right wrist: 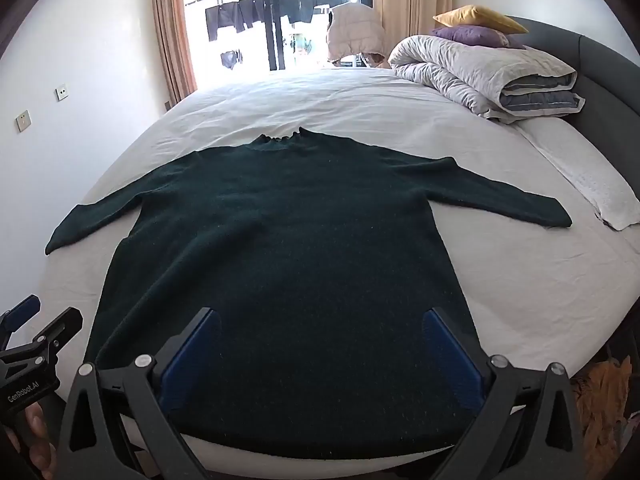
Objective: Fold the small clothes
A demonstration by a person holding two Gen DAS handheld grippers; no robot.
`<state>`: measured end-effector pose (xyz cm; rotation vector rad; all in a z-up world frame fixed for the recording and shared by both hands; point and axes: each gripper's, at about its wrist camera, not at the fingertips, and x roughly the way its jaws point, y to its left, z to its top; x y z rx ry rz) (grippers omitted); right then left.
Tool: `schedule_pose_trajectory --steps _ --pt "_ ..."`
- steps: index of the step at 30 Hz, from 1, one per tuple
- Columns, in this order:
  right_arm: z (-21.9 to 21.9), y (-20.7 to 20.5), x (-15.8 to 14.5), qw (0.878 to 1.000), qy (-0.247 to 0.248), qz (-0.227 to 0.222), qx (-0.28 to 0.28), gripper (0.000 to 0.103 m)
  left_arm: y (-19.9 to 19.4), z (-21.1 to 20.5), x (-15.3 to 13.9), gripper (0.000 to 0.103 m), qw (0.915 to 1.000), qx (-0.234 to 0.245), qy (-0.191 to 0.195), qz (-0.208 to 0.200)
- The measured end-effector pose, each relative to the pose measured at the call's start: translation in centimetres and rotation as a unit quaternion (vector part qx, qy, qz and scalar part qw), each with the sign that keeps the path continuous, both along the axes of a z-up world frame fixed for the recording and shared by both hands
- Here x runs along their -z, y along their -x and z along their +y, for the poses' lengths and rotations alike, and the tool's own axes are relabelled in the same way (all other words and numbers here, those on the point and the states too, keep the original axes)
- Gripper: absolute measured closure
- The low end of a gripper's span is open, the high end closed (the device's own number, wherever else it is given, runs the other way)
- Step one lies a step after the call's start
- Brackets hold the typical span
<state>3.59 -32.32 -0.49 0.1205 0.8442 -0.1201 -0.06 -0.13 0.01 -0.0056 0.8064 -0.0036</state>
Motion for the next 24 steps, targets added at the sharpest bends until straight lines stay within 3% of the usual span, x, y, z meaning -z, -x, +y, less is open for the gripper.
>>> schedule_pose_trajectory --steps 6,24 --pt "-0.1 0.3 0.5 1.0 0.007 0.0 -0.002 0.0 0.3 -0.8 0.0 0.0 0.9999 0.005 -0.011 -0.005" --pt "1.0 -0.1 0.8 1.0 0.026 0.01 -0.01 0.0 0.1 0.2 0.3 0.0 1.0 -0.002 0.006 0.004"
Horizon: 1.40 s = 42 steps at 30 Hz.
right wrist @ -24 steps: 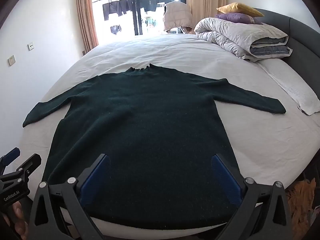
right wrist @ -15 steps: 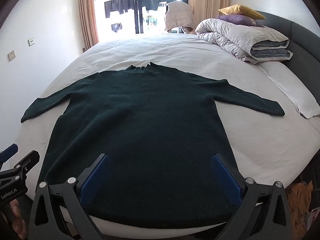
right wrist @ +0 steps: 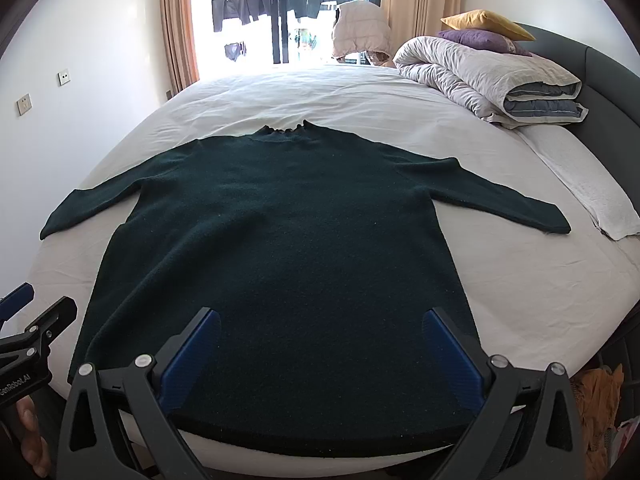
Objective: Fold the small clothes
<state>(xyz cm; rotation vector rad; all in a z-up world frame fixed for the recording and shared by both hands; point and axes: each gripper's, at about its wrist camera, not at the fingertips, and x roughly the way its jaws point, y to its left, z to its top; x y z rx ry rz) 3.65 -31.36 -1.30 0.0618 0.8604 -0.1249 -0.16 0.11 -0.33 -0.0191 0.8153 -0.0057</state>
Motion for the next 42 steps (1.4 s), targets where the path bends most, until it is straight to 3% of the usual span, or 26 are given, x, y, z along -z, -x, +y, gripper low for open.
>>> schedule_pose_trajectory --steps 42 --pt "0.3 0.2 1.0 1.0 -0.001 0.006 -0.001 0.0 0.4 -0.1 0.7 0.0 1.0 0.001 0.004 0.004"
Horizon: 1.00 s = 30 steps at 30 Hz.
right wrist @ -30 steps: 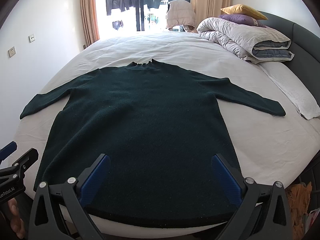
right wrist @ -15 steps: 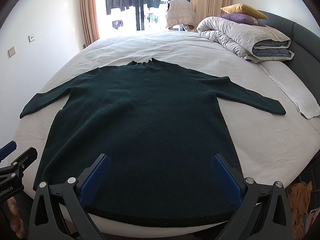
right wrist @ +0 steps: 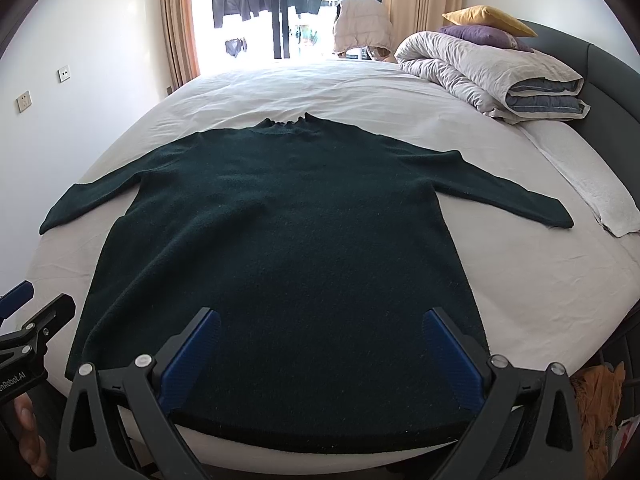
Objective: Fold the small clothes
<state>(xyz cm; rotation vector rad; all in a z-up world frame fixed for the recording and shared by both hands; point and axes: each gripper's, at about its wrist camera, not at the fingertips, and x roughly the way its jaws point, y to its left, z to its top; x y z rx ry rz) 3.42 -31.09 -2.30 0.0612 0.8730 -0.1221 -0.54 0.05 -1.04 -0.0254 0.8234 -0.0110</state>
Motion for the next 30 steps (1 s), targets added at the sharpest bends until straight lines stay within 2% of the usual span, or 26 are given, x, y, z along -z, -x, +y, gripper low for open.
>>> schedule_pose_trajectory --steps 30 --pt "0.46 0.06 0.25 1.0 0.001 0.005 -0.003 0.0 0.29 -0.17 0.55 0.0 1.0 0.0 0.004 0.002"
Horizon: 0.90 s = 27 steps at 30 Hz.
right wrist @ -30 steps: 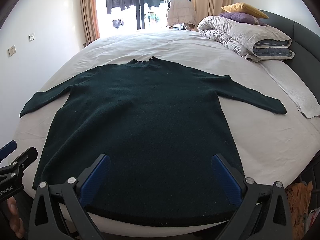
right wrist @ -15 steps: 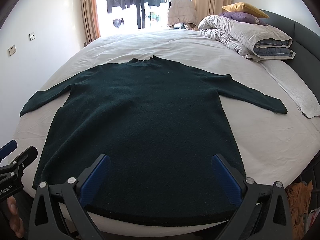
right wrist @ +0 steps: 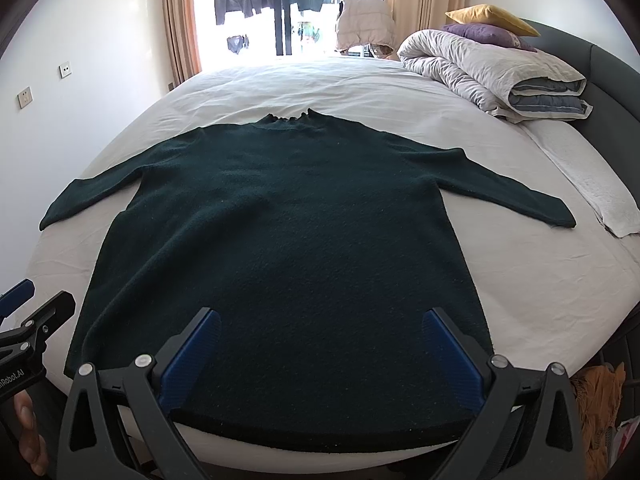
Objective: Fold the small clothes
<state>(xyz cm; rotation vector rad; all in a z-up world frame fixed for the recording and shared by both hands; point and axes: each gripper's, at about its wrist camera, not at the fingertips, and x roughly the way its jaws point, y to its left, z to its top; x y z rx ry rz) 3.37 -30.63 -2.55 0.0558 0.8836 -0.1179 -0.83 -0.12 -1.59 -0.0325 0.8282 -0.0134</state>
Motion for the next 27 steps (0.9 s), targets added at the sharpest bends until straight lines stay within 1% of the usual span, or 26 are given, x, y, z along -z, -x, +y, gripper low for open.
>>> schedule_pose_trajectory --steps 5,10,13,15,16,18,19,21,23,24,26,27 --pt "0.2 -0.3 0.1 1.0 0.001 0.006 -0.002 0.0 0.0 0.2 0.0 0.0 1.0 0.003 0.008 -0.002" --pt "0.6 -1.7 0.3 0.999 -0.009 0.032 -0.024 0.0 0.2 0.8 -0.1 0.0 0.9996 0.002 -0.001 -0.028" --pt "0.9 -3.0 -0.2 0.999 0.003 0.023 -0.045 0.0 -0.6 2.5 -0.3 0.0 0.9994 -0.005 0.008 -0.034" --pt "0.7 -4.3 -0.7 0.998 0.011 0.017 -0.052 0.0 -1.6 3.9 -0.5 0.0 0.9994 -0.014 0.013 -0.029" --pt "0.5 -4.9 -1.0 0.998 0.007 0.014 -0.056 0.0 -2.2 4.7 -0.5 0.0 0.9994 -0.016 0.016 -0.025" --pt "-0.1 -6.1 -1.8 0.997 -0.021 0.001 -0.07 0.0 -3.2 6.5 -0.7 0.0 0.9987 -0.003 0.042 -0.029" --pt "-0.6 -6.8 -2.2 0.996 -0.045 -0.008 -0.08 0.0 -3.6 7.6 -0.9 0.0 0.9982 -0.005 0.049 -0.033" --pt "-1.2 -7.9 -2.5 0.99 -0.099 -0.02 -0.099 0.0 -4.3 9.5 -1.4 0.0 0.9974 -0.027 0.043 -0.051" --pt "-1.4 -9.7 -2.2 0.979 -0.162 -0.013 -0.124 0.0 -4.6 11.7 -2.1 0.0 0.9936 -0.046 0.053 -0.088" --pt "-1.3 -10.5 -1.9 0.975 -0.179 -0.002 -0.132 0.0 -5.1 13.1 -2.2 0.0 0.9921 -0.06 0.063 -0.091" --pt "-0.6 -12.0 -1.2 0.97 -0.196 0.024 -0.143 0.0 -6.8 15.8 -1.7 0.0 0.9912 -0.073 0.097 -0.053" --pt "0.2 -13.1 -0.6 0.965 -0.202 0.049 -0.159 0.001 -7.4 17.3 -1.3 0.0 0.9873 -0.09 0.122 -0.045"
